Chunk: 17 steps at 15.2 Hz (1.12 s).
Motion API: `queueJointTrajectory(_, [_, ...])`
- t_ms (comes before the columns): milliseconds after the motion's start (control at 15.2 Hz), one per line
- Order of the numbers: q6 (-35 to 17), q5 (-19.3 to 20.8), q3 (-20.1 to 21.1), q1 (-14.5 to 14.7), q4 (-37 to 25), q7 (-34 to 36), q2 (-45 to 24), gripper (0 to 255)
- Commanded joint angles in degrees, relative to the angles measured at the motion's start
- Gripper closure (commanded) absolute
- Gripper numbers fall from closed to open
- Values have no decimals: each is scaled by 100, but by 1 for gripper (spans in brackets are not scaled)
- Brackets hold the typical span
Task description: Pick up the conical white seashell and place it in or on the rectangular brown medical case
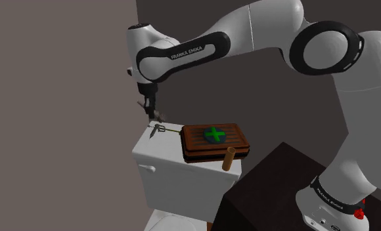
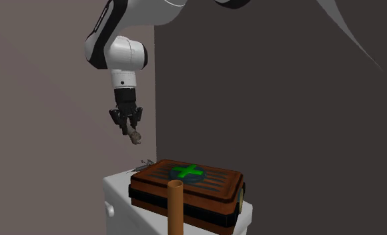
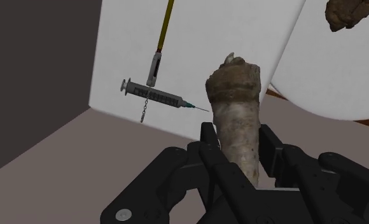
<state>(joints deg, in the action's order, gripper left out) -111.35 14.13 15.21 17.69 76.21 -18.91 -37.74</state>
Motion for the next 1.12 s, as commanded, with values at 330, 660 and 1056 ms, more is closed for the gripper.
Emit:
queueJointTrajectory(330, [-840, -248, 87, -563, 2292, -236, 1497, 255])
queueJointTrajectory(660, [-1340, -517, 83, -930, 3768, -599, 2546, 255])
queueJointTrajectory(1056, [-1744, -885, -46, -1250, 5265, -1199, 3735, 255])
